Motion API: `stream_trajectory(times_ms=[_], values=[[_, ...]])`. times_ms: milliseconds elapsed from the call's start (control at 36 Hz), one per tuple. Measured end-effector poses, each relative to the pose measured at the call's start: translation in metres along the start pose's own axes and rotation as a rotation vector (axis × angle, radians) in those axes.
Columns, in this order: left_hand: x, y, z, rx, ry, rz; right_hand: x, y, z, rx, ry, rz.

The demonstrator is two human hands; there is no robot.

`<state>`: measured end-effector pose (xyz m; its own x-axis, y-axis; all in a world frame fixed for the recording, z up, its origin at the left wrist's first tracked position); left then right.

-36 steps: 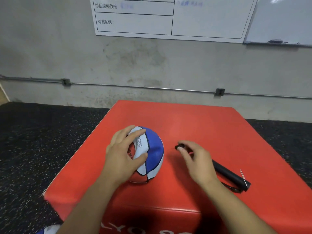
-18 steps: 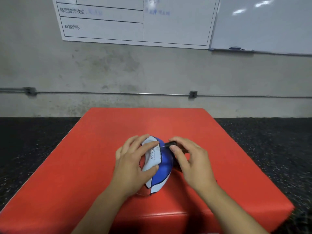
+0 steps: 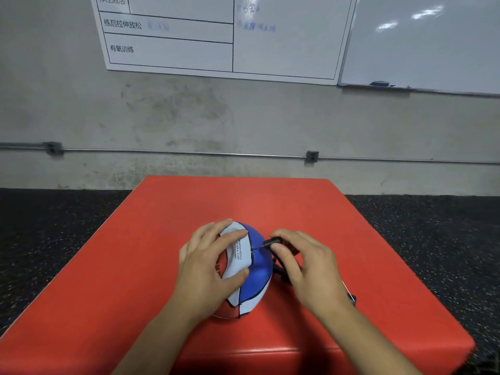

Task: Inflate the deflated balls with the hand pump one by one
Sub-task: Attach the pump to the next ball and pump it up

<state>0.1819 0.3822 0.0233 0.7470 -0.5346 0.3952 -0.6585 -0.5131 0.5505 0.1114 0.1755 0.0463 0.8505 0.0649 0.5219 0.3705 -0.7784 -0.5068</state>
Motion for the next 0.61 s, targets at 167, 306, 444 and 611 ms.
stream_trajectory(times_ms=[167,306,444,611], values=[[0.0008,0.0019,0.0017,0.006,-0.014,-0.01,-0.0018,-0.0003,0.0001,-0.005,-0.02,-0.003],[0.002,0.0036,0.0038,0.018,-0.014,-0.01,-0.0015,-0.0028,-0.0001,-0.101,-0.014,-0.02],[0.0043,0.0038,0.0062,0.042,0.0,-0.005,0.002,-0.006,-0.0027,-0.141,-0.035,-0.044],[0.0076,0.0065,0.009,0.095,0.036,-0.029,0.0077,-0.0064,-0.002,-0.183,-0.109,-0.032]])
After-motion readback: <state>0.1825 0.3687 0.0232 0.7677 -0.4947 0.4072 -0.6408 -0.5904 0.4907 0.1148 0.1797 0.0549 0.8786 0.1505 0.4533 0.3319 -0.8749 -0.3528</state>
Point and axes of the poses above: each hand's wrist, its own x-axis towards the middle knuckle, its own z-axis out of the palm, y = z × x, the point moved 2 cm from there along x, towards the middle knuckle, and after that the axes turned 15 degrees about -y, right-handed, at the moved point
